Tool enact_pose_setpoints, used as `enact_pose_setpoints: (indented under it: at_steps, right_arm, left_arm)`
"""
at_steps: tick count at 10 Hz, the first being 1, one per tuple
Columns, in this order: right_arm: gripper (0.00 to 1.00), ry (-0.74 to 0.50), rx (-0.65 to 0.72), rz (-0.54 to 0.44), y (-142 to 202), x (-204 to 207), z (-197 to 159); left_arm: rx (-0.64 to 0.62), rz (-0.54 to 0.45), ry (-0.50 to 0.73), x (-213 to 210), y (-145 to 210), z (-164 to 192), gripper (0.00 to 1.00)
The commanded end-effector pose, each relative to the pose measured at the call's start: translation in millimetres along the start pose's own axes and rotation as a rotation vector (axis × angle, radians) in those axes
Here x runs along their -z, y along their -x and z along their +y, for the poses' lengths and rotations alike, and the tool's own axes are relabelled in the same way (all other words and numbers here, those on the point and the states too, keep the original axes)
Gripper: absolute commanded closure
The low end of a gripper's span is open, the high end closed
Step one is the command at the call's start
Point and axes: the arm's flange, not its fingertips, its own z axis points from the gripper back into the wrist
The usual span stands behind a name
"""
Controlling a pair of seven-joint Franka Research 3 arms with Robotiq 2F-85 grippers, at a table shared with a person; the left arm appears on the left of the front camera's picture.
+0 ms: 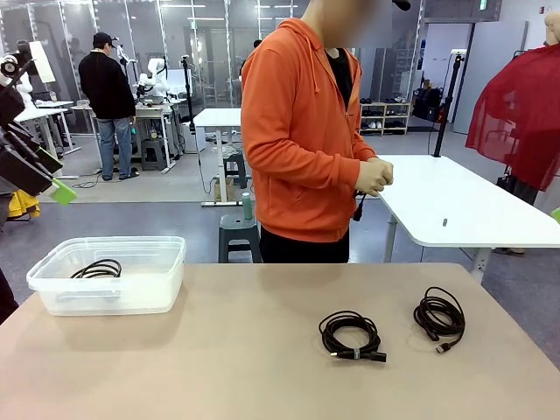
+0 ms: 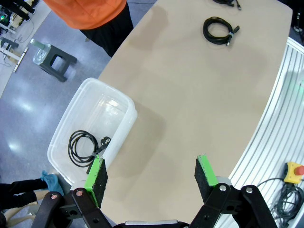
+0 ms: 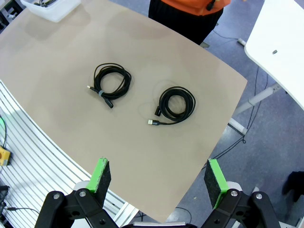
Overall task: Organize and store the cables.
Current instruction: Place the Power Cable into the Organizing box.
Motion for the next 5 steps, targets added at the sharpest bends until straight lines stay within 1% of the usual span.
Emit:
enact_pose_setpoints:
  at_steps: [1, 5]
  right_arm:
    - [0.0, 0.001, -0.003, 0.0, 1.6, -0.6, -0.1]
    - [0.0, 0.001, -0.003, 0.0, 1.6, -0.6, -0.1]
  left_arm:
    - [-0.013, 0.007, -0.005, 0.2, -1.0, -0.3, 0.07]
    - [-0.013, 0.007, -0.005, 0.2, -1.0, -0.3, 0.07]
